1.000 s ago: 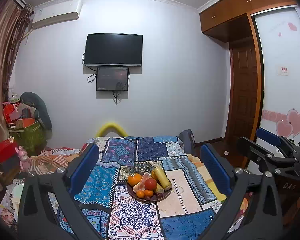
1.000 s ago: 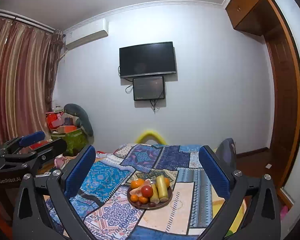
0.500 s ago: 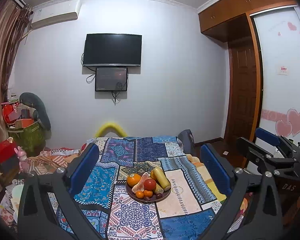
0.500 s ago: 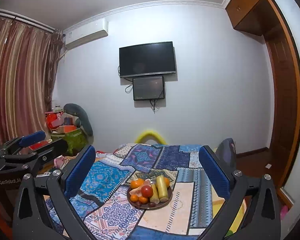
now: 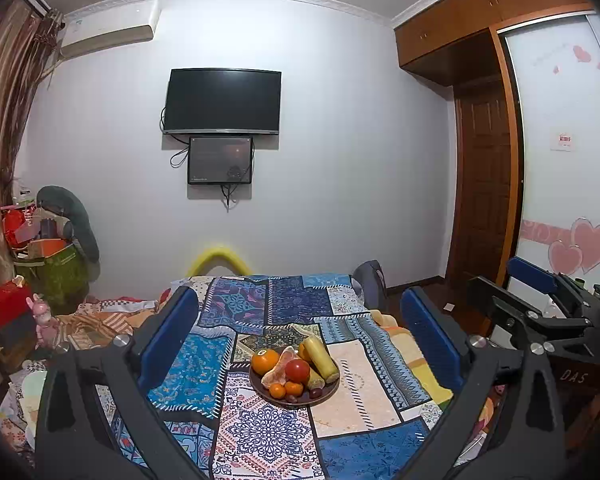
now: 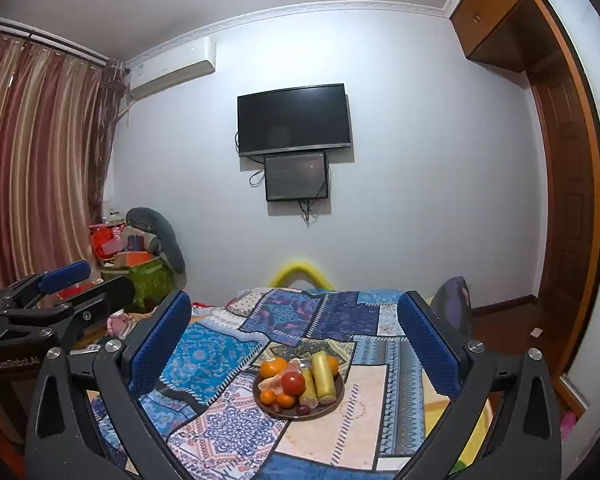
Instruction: Organize fruits
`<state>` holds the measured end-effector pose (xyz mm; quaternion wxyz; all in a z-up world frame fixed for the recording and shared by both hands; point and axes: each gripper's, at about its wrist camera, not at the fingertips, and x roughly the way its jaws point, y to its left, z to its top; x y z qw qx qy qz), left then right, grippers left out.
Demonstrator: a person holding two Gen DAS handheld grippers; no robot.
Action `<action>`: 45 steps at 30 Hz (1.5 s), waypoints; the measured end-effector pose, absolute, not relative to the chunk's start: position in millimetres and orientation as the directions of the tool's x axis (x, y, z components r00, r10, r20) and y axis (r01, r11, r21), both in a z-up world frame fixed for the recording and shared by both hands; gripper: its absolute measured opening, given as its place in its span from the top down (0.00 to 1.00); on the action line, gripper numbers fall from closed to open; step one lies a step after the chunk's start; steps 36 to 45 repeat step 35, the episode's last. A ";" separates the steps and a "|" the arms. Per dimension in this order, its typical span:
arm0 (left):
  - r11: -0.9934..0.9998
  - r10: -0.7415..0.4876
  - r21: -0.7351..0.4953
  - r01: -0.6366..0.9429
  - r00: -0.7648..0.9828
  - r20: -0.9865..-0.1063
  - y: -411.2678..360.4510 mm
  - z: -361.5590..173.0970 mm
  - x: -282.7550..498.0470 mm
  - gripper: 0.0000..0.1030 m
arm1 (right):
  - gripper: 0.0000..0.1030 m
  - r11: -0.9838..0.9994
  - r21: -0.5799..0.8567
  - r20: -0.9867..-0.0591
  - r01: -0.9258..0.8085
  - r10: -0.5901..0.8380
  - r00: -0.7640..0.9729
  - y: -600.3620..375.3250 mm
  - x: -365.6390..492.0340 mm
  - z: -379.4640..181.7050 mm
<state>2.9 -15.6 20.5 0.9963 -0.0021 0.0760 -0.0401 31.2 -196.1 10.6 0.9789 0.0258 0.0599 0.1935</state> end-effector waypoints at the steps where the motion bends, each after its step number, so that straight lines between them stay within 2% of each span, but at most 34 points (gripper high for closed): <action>1: 0.997 -0.081 -0.010 0.080 0.985 -0.151 -15.7 20.6 2.8 0.00 | 0.00 0.924 0.073 -0.107 -0.375 0.381 0.918 -196.5 31.1 10.7; 45: 0.993 -0.116 -0.014 0.116 0.977 -0.178 -10.8 17.7 11.7 0.00 | 0.00 0.929 0.078 -0.121 -0.363 0.370 0.921 -196.6 34.3 11.4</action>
